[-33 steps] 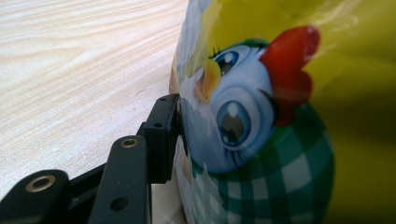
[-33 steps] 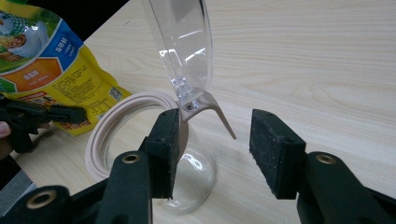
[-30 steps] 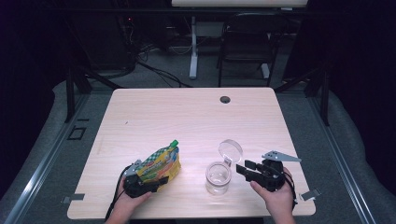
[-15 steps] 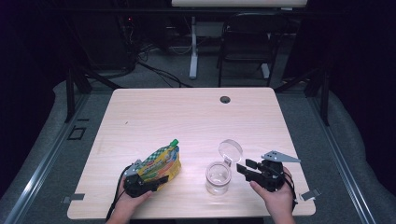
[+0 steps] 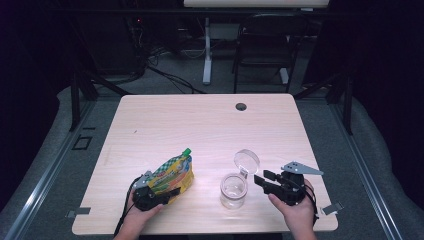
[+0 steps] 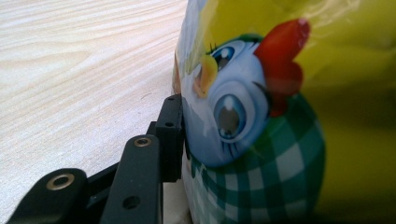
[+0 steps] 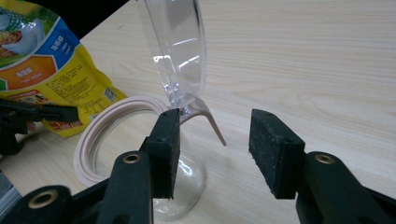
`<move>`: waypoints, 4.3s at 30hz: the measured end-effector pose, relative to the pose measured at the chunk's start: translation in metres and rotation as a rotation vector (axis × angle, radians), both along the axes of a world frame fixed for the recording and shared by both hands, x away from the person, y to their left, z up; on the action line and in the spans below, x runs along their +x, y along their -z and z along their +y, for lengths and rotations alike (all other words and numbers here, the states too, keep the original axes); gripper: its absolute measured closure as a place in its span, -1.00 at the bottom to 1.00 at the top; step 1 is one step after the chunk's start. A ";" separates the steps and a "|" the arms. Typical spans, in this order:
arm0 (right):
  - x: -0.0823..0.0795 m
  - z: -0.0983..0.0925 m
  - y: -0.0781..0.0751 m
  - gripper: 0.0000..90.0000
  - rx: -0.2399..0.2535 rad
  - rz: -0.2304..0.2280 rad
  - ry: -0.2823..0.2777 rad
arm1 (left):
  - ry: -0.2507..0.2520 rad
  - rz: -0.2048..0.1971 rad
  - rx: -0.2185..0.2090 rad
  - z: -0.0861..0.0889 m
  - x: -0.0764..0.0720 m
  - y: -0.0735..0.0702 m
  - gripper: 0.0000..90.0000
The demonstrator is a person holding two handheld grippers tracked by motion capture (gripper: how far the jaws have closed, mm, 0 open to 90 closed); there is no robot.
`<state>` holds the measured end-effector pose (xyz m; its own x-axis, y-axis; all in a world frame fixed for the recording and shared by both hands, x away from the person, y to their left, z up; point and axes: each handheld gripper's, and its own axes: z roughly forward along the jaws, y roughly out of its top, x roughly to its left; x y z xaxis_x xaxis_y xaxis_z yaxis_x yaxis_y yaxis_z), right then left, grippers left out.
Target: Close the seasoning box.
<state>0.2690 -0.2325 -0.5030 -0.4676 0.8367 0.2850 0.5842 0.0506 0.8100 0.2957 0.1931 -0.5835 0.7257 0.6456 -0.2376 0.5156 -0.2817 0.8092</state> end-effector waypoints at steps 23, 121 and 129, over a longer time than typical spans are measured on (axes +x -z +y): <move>-0.010 -0.006 -0.013 0.16 0.006 -0.067 0.012 | -0.004 -0.051 0.039 -0.003 -0.004 -0.022 0.42; -0.053 0.068 -0.021 0.64 -0.371 -0.348 -0.241 | 0.033 -0.400 0.587 -0.053 -0.036 -0.042 0.44; -0.053 0.071 -0.020 0.63 -0.385 -0.357 -0.249 | 0.032 -0.413 0.597 -0.054 -0.036 -0.041 0.44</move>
